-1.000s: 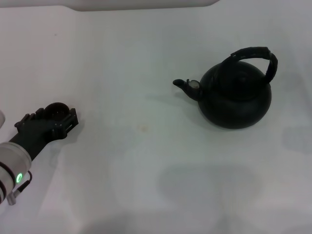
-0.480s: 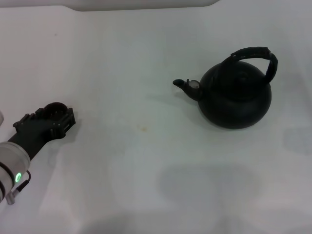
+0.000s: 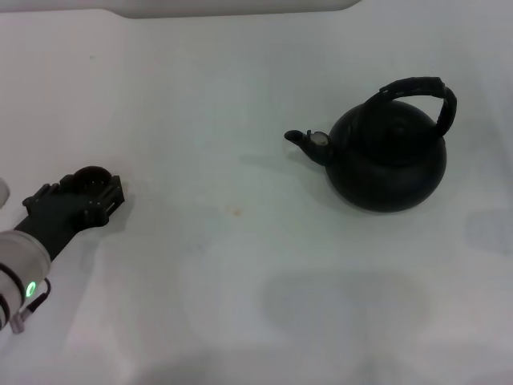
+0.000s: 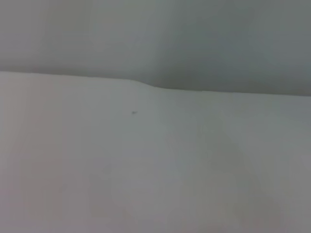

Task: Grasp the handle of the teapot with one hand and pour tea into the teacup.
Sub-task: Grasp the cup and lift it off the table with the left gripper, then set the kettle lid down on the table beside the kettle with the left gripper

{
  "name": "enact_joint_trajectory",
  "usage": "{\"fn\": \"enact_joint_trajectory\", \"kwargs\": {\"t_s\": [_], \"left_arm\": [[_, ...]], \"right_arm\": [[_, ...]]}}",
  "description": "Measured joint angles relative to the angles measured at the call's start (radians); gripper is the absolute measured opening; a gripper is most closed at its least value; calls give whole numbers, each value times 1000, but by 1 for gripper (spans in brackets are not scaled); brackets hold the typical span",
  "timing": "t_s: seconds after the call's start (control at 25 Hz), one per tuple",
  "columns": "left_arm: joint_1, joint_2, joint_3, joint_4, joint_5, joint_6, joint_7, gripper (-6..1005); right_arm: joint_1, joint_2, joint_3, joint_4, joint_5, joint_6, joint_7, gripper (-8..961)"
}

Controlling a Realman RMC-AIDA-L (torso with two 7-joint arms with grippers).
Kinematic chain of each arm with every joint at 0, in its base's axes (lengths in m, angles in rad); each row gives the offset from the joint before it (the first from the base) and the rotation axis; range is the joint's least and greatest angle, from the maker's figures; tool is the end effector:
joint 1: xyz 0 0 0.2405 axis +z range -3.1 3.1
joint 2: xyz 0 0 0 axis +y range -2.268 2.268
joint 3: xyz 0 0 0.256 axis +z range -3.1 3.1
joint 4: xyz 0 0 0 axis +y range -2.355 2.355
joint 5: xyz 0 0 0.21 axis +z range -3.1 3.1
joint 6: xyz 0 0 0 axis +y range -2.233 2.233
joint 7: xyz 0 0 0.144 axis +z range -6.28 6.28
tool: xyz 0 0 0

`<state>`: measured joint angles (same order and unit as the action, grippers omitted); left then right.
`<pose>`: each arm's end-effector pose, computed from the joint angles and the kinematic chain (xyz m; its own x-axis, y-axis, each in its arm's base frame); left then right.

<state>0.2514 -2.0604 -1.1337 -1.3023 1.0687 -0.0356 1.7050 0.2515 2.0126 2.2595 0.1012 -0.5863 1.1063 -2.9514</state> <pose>-0.3058 0.2393 -0.0542 0.5758 0.5323 0.6205 0.7852 -0.1485 -0.6012 0.4293 0.2642 0.0464 0.8205 -0.1484 -0.5521 -0.5533 0.0368 -0.8321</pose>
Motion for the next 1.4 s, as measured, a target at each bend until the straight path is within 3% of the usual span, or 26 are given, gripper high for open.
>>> {"fn": "enact_joint_trajectory", "kwargs": {"t_s": [0.24,0.52,0.56,0.6,0.76,1.0,1.08,1.4], "left_arm": [[-48,20,6,-17,63,-69,13,703],[-184,55,-6,54,80,-265,-24,702],[-262,78,-7,114,88,-349,-78,702],[-287,86,-7,138,94,-375,-99,702],[-392,101,-36,243,168,-512,-207,702],[-416,68,-162,290,320,-674,-209,702],[-410,36,-256,291,424,-738,-208,703],[-417,3,-303,289,578,-766,-179,703]], "right_arm": [[1,0,0,0,-2,1,0,632],[0,2,0,-4,-6,1,0,630],[0,2,0,-5,-6,2,0,630],[0,2,0,-5,-6,2,0,630],[-2,2,-1,-7,-6,6,0,630],[-4,1,-2,-9,-6,8,0,629],[-5,2,-2,-9,-6,8,0,628],[-5,1,-2,-9,-6,8,0,627]]}}
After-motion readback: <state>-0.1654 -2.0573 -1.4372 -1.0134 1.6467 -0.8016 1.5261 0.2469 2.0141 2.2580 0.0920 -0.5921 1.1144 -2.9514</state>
